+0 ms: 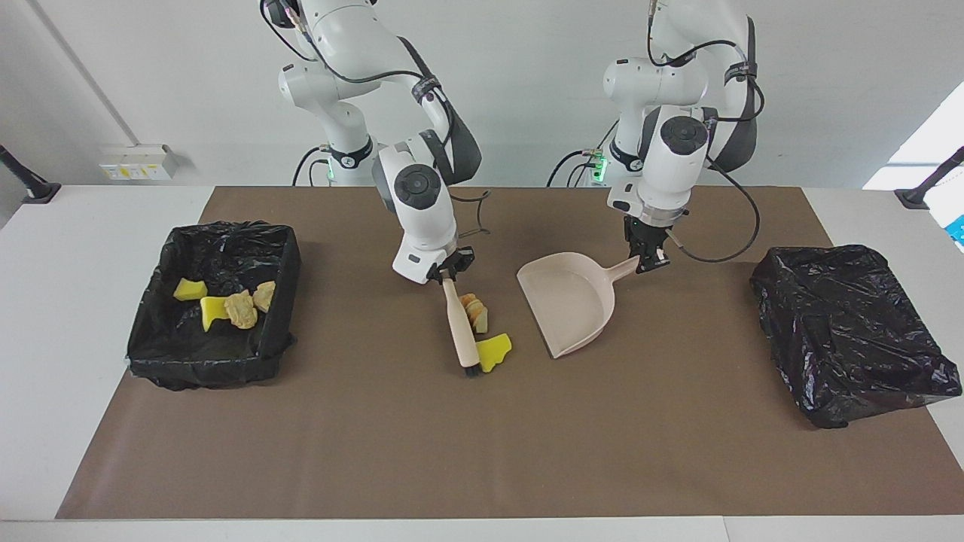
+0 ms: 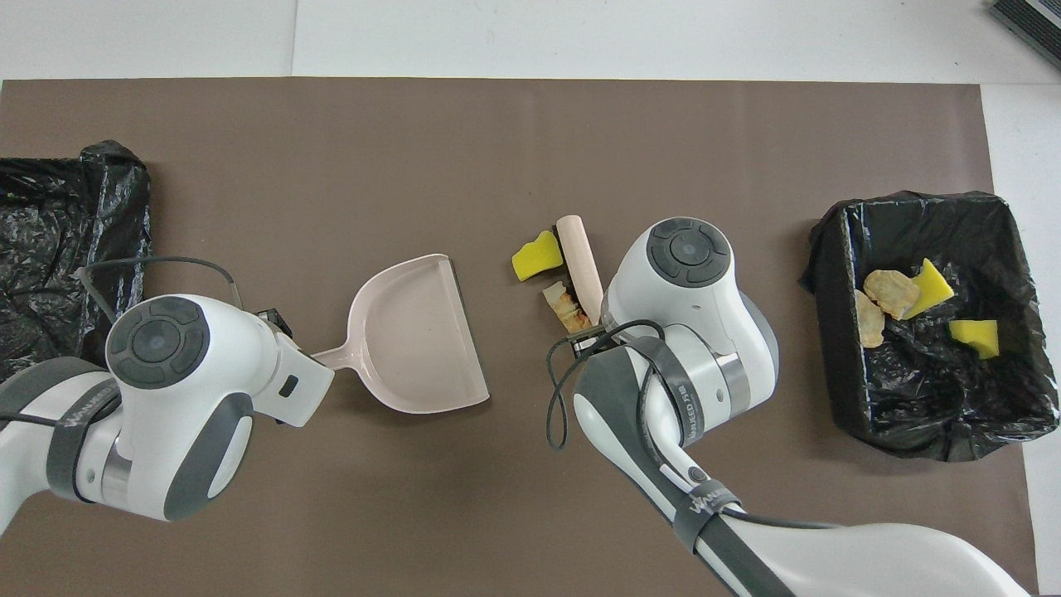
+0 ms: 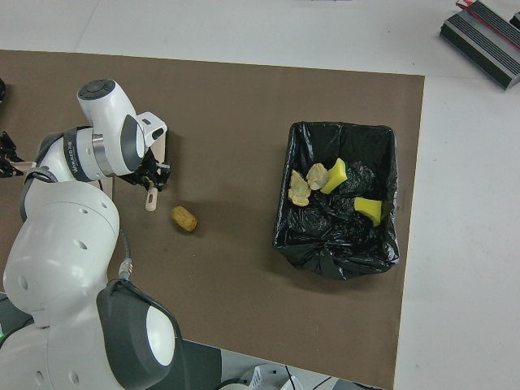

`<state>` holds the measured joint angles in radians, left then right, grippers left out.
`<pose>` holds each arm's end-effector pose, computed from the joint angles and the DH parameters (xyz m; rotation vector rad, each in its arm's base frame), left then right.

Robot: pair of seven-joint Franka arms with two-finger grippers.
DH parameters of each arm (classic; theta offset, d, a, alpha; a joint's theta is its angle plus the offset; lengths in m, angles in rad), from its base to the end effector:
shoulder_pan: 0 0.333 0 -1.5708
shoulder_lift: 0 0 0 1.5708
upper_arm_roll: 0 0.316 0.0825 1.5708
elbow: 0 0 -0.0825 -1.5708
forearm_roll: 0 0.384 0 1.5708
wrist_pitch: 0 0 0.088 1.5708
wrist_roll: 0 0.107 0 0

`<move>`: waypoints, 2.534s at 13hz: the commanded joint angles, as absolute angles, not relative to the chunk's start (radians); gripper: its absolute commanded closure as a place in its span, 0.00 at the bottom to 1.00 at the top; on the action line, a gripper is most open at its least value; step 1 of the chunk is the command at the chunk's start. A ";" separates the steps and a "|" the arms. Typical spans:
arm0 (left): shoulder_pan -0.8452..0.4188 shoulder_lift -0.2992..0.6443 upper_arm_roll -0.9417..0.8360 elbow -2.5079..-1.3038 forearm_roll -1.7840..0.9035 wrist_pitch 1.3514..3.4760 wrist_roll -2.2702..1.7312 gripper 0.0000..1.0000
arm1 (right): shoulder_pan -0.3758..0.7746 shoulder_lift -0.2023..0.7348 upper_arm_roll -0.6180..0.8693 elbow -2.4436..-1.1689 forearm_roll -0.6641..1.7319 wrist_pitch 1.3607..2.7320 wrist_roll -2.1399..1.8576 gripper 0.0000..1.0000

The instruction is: Sweep and dump trash in bin

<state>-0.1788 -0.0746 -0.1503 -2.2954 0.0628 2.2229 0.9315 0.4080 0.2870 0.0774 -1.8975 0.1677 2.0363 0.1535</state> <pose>0.4762 -0.1609 0.3804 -2.4558 1.8636 0.0264 0.5288 0.2872 0.3415 -2.9941 -0.3668 0.2914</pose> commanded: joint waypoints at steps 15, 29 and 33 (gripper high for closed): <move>-0.297 -0.040 -0.158 -2.279 0.054 2.201 0.834 1.00 | 0.381 0.140 0.064 -1.822 0.350 1.826 0.303 1.00; -0.328 -0.041 -0.160 -2.279 0.052 2.203 0.873 1.00 | 0.417 -0.290 0.077 -2.476 0.144 1.817 0.792 1.00; -0.328 -0.041 -0.160 -2.279 0.054 2.204 0.871 1.00 | 0.454 -0.206 0.077 -2.441 0.244 1.949 0.723 1.00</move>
